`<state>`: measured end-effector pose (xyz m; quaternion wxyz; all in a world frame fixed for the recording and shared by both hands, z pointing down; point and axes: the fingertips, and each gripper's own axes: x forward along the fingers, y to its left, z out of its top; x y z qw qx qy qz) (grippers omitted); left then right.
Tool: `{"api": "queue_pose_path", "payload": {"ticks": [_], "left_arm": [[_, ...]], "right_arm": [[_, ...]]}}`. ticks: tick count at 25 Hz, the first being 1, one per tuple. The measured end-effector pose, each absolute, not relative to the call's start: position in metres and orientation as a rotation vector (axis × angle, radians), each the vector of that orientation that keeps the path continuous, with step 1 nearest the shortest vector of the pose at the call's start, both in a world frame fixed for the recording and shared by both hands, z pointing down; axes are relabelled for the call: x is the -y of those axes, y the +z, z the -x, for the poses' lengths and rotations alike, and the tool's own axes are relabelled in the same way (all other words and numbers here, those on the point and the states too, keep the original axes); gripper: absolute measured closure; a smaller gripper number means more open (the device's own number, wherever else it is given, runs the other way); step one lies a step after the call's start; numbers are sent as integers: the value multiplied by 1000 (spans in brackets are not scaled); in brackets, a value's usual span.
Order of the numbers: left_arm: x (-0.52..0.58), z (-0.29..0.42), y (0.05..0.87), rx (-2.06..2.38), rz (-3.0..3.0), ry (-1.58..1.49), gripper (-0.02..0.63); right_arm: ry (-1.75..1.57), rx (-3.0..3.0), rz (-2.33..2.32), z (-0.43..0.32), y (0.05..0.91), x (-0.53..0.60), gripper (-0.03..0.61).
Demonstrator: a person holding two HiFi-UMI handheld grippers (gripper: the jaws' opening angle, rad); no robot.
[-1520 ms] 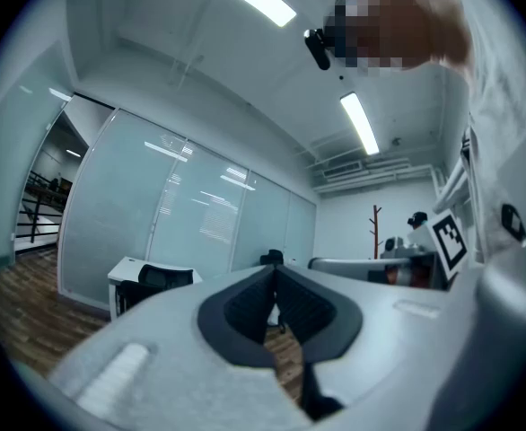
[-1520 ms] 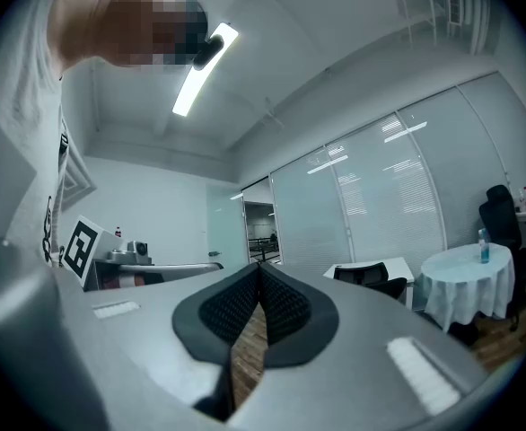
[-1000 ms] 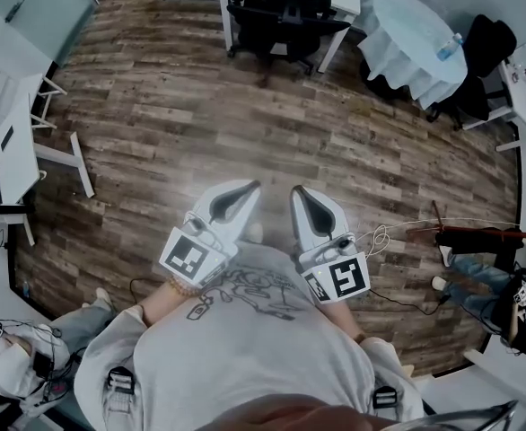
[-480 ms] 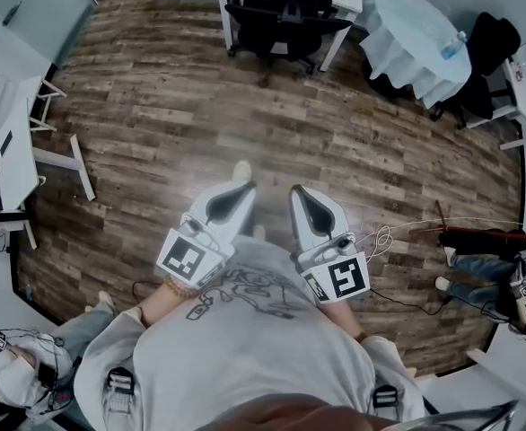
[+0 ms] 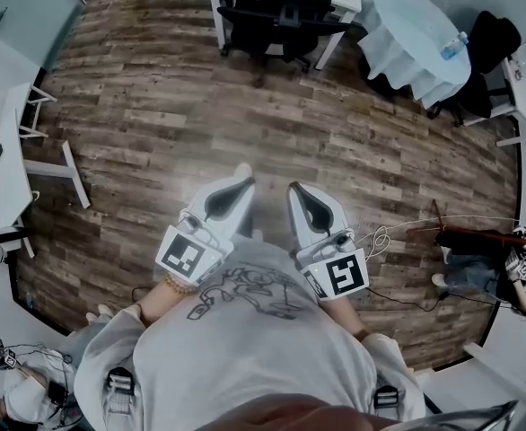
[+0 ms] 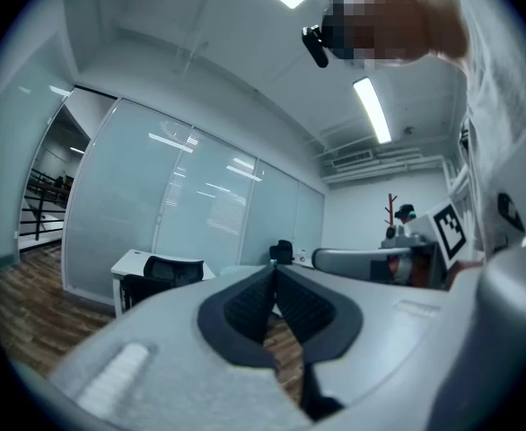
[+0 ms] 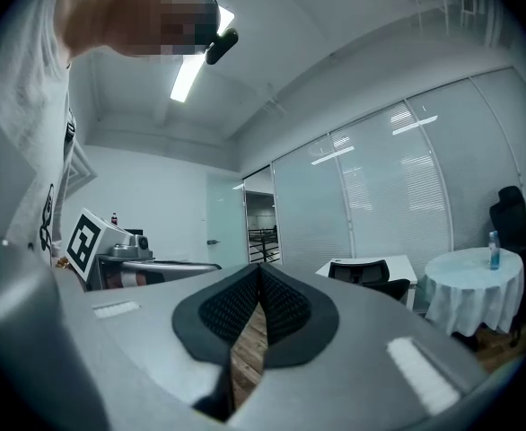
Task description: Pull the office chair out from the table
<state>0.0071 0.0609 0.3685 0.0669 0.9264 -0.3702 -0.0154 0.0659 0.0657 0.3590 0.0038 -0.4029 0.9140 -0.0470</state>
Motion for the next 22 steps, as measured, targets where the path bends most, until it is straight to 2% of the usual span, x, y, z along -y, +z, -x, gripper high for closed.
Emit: {"api": "queue_pose_path", "payload": {"ticks": [22], "left_arm": [[143, 14, 394, 1012, -2835, 39, 609]], "right_arm": [[-111, -2896, 1335, -35, 376, 132, 572]]}}
